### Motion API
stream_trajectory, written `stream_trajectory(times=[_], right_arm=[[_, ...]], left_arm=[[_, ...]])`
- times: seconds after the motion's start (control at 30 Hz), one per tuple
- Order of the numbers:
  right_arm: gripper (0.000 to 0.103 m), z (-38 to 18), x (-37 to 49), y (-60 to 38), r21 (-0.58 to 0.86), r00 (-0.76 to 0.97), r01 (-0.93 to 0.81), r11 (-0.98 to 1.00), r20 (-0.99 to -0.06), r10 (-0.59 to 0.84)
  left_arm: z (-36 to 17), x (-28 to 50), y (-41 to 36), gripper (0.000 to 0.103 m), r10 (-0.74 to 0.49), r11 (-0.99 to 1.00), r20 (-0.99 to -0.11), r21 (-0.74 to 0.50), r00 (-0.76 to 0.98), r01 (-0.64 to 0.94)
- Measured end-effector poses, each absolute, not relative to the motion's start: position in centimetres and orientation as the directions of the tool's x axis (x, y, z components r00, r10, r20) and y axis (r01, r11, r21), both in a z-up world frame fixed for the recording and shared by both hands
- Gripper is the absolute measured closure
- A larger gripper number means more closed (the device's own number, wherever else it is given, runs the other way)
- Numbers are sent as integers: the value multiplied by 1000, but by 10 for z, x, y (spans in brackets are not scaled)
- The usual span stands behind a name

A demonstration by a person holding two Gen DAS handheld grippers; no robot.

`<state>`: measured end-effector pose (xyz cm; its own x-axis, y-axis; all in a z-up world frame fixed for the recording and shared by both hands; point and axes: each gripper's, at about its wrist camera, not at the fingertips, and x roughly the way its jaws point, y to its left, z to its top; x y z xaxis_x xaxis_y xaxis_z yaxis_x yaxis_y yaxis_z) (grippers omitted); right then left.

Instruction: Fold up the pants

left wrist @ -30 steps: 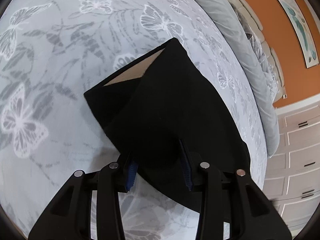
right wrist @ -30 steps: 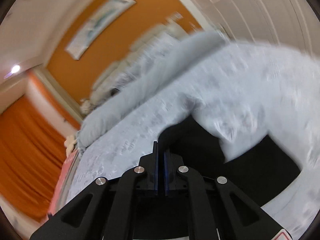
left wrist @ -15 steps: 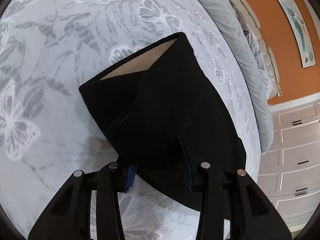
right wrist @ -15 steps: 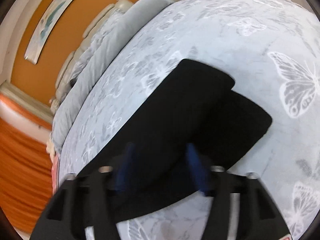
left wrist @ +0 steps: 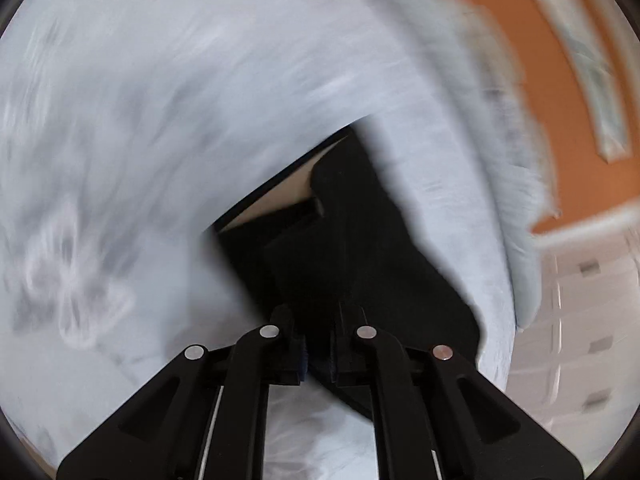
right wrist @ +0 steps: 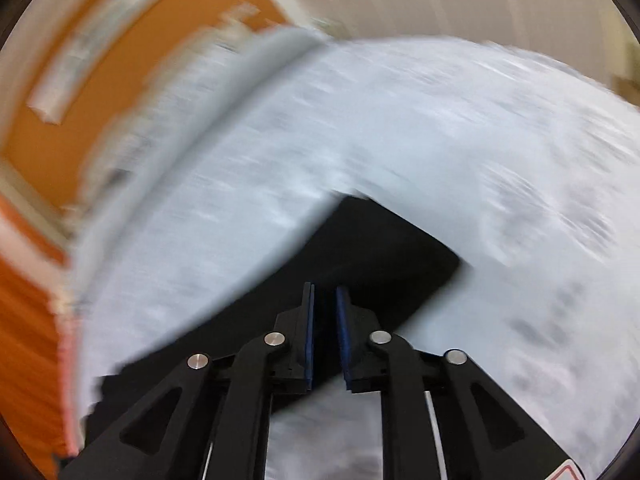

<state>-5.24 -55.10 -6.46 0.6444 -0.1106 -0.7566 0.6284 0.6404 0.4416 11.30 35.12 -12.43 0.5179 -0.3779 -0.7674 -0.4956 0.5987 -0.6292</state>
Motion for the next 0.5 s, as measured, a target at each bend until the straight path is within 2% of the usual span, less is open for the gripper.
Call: stream_trajectory(times=[0.03, 0.07, 0.1, 0.13, 0.23, 0.27, 0.3, 0.37, 0.4, 0.43, 0.47, 0.5], right_arm=[[87, -62, -57, -551, 426, 621, 663, 616, -773, -133], [75, -54, -65, -550, 424, 617, 692, 585, -767, -174], [57, -45, -74, -549, 427, 623, 710, 560, -752, -217], [51, -35, -80, -548, 432, 635, 720, 543, -726, -263], [47, 0, -83, -524, 422, 696, 684, 595, -623, -357], [46, 9, -74, -511, 409, 730, 635, 655, -594, -337], [46, 13, -61, -497, 392, 755, 582, 713, -585, -295], [46, 12, -29, -461, 352, 783, 445, 824, -599, -167], [46, 9, -4, -429, 335, 788, 320, 886, -613, -53], [46, 6, 14, -404, 330, 780, 231, 915, -625, 28], [46, 2, 36, -369, 329, 760, 115, 937, -637, 130], [46, -1, 50, -350, 331, 748, 55, 942, -639, 181]], left_arm=[[-137, 110, 354, 96, -412, 555, -768, -639, 491, -533], [-140, 104, 357, 94, -435, 516, -749, -662, 500, -543], [-134, 100, 358, 91, -427, 523, -746, -665, 511, -533], [-123, 97, 357, 90, -399, 554, -753, -653, 523, -516], [-83, 90, 349, 73, -231, 690, -783, -550, 577, -470], [-71, 85, 345, 63, -171, 717, -781, -517, 601, -468], [-61, 82, 342, 57, -128, 731, -774, -496, 620, -469], [-42, 70, 330, 56, -36, 755, -757, -448, 652, -479], [-34, 67, 326, 53, -10, 762, -744, -438, 669, -477], [-28, 65, 320, 47, 6, 770, -730, -432, 683, -469], [-22, 65, 312, 34, 18, 786, -720, -419, 694, -455], [-21, 69, 304, 28, 23, 799, -718, -405, 695, -445]])
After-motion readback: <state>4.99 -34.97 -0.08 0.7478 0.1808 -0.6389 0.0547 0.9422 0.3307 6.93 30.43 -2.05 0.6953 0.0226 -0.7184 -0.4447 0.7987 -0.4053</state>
